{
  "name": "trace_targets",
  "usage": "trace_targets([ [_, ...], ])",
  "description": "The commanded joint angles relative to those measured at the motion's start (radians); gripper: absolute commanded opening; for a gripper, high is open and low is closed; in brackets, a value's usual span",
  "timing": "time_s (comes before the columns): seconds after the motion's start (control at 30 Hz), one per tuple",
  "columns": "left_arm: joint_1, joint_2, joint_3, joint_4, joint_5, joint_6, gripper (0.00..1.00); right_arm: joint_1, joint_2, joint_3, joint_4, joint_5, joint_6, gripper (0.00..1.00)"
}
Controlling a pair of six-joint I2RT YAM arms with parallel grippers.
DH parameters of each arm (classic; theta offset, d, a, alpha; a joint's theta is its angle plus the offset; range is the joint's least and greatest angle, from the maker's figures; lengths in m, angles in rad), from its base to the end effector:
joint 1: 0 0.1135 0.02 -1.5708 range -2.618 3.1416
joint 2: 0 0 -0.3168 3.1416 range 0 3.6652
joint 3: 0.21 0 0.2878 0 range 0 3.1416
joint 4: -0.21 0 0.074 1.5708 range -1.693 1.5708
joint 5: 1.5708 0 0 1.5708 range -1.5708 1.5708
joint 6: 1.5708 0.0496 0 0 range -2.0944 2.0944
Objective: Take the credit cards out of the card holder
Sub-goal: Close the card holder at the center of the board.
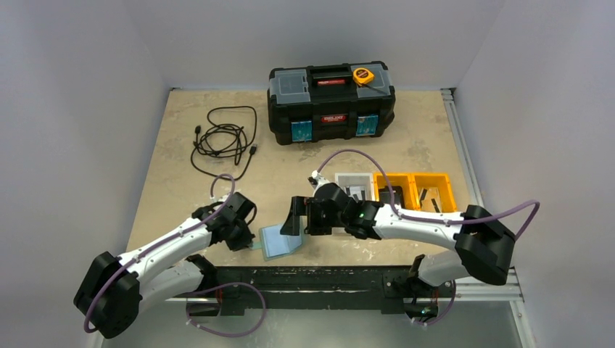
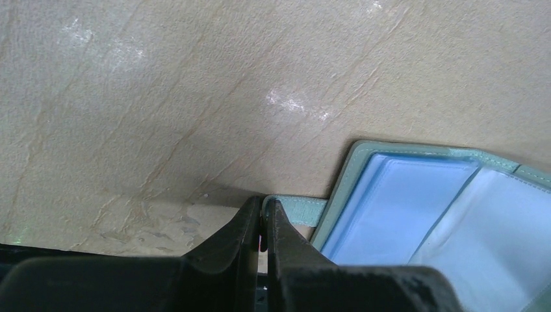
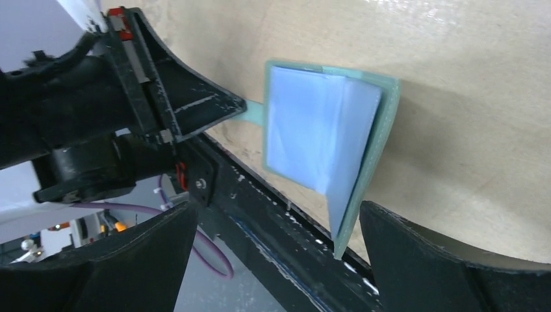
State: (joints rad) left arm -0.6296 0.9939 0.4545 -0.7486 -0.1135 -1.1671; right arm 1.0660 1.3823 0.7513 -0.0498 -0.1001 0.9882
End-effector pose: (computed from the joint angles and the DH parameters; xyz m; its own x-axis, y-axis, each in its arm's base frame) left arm 0.1277 -0.0861 0.1675 -0.8194 -0.5335 -0.2096 -0.4940 0.8428 -0.2139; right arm 0.1500 0.2817 0.2294 -0.9261 0.0420 -0.3750 -0.2456 0.6874 0.6835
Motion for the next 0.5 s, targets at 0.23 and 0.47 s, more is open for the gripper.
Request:
trace_targets([
  [0.23, -0.017, 0.014, 0.018, 0.076, 0.034, 0.016, 0.00, 0.002, 0.126, 0.043, 0.210, -0.128, 0.067, 0.96],
  [0.47, -0.024, 0.016, 0.017, 0.111, 0.054, 0.029, 0.00, 0.003, 0.206, 0.102, 0.240, -0.153, 0.086, 0.96],
])
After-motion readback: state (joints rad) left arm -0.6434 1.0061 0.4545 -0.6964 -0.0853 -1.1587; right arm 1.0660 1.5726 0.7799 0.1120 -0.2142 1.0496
